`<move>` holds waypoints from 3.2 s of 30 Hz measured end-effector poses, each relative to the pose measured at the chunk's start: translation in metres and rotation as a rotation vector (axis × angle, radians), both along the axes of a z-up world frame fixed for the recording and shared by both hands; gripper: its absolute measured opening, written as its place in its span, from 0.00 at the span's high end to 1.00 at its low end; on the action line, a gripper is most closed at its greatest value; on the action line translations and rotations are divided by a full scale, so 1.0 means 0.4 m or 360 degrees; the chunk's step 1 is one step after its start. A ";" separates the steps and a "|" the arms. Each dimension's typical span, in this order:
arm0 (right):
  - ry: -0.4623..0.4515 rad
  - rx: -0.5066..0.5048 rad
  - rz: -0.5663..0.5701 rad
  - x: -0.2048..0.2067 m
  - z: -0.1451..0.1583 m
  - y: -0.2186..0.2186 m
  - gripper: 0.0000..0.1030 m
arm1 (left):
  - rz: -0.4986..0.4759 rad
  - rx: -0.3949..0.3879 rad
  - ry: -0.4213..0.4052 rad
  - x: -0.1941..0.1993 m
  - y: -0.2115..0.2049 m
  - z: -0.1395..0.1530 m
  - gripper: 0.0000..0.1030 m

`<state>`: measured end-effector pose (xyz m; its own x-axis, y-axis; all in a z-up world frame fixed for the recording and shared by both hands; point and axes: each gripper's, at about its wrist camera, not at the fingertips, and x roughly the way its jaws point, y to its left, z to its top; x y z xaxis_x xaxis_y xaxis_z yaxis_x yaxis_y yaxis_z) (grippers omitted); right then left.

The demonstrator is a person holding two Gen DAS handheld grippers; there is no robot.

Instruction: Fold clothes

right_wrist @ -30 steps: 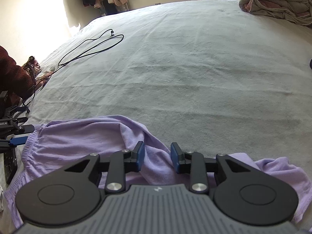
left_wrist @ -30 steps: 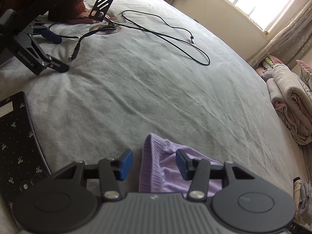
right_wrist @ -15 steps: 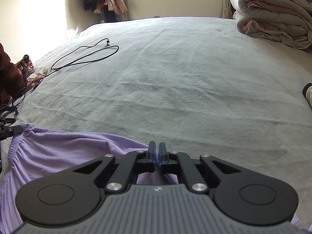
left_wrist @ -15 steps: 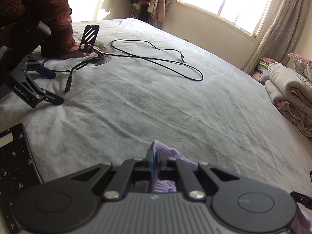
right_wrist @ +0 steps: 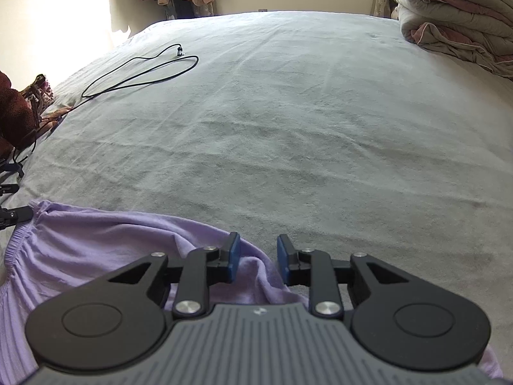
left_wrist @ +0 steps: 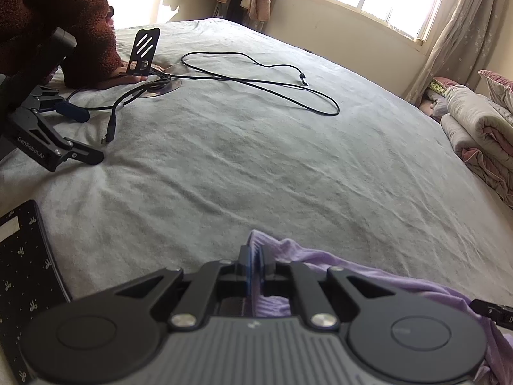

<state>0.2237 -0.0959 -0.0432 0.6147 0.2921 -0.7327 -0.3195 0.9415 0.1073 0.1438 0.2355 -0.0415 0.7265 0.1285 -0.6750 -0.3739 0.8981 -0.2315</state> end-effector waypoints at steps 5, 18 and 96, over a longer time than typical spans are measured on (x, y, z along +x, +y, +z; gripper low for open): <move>-0.0134 -0.0155 -0.0005 -0.003 0.005 0.030 0.98 | -0.0024 0.0108 -0.0082 -0.009 -0.016 0.010 0.97; -0.0405 -0.0307 -0.0097 0.089 -0.008 0.091 0.98 | 0.0013 0.0303 -0.0127 0.015 -0.035 -0.022 0.97; -0.0096 0.0332 -0.0821 -0.454 -0.006 -0.709 0.98 | -0.1160 0.0209 -0.0067 -0.404 -0.804 -0.012 0.69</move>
<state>0.0422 -0.3793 -0.0456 0.7555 0.0772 -0.6506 0.1656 0.9383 0.3036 -0.0177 -0.0861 -0.0461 0.6835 -0.3185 -0.6568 0.3346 0.9364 -0.1059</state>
